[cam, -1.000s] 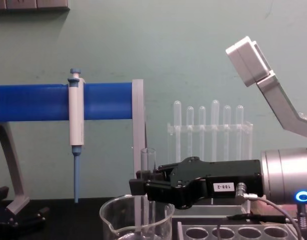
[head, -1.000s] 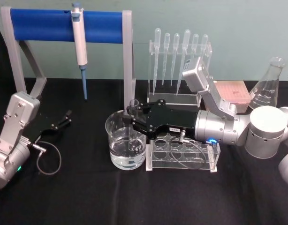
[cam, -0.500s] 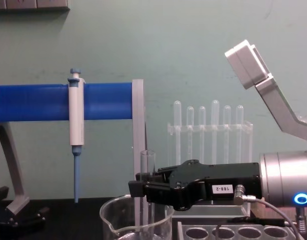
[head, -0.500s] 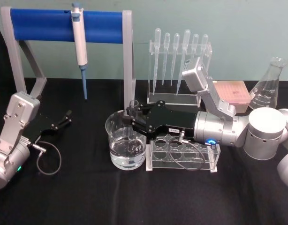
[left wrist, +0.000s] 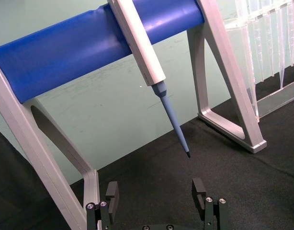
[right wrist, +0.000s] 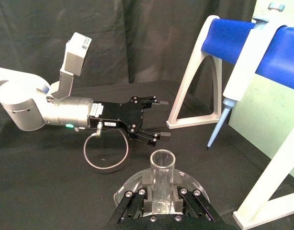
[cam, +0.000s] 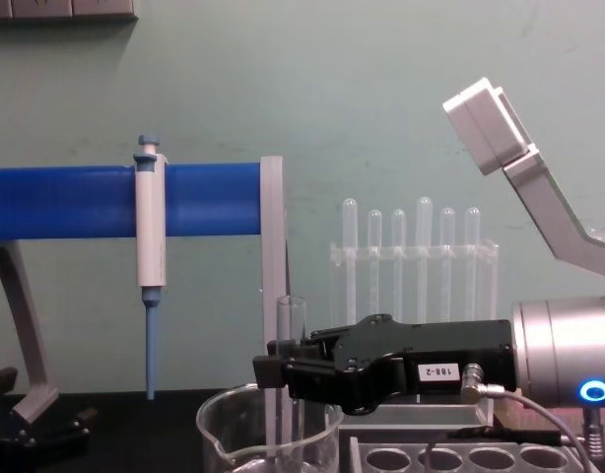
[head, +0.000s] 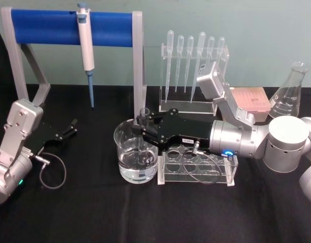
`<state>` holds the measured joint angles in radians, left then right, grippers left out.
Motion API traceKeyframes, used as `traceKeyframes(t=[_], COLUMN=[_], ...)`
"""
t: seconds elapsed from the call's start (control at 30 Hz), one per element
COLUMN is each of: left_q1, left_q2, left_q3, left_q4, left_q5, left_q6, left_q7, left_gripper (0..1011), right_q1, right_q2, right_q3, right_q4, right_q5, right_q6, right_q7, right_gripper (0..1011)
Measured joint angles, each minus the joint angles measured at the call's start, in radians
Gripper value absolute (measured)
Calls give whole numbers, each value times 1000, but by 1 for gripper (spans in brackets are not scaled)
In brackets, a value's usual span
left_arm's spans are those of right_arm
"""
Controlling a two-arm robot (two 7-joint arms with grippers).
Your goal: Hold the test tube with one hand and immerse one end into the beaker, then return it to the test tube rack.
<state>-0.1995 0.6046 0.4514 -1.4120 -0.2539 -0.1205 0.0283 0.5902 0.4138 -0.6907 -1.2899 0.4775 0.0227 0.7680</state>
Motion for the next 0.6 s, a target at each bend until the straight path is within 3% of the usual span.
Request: traceKeyframes(t=[0.6], left_q1=[0], left_q2=[0], left_q3=[0], left_q4=[0], left_q5=[0], left_q6=[0], left_q7=[0], left_gripper=[1000], right_q1=[0], right_q2=[1], right_q3=[0], right_q4=[-1], right_q5=[-1], right_q6=[-1], right_q7=[0], right_gripper=[227])
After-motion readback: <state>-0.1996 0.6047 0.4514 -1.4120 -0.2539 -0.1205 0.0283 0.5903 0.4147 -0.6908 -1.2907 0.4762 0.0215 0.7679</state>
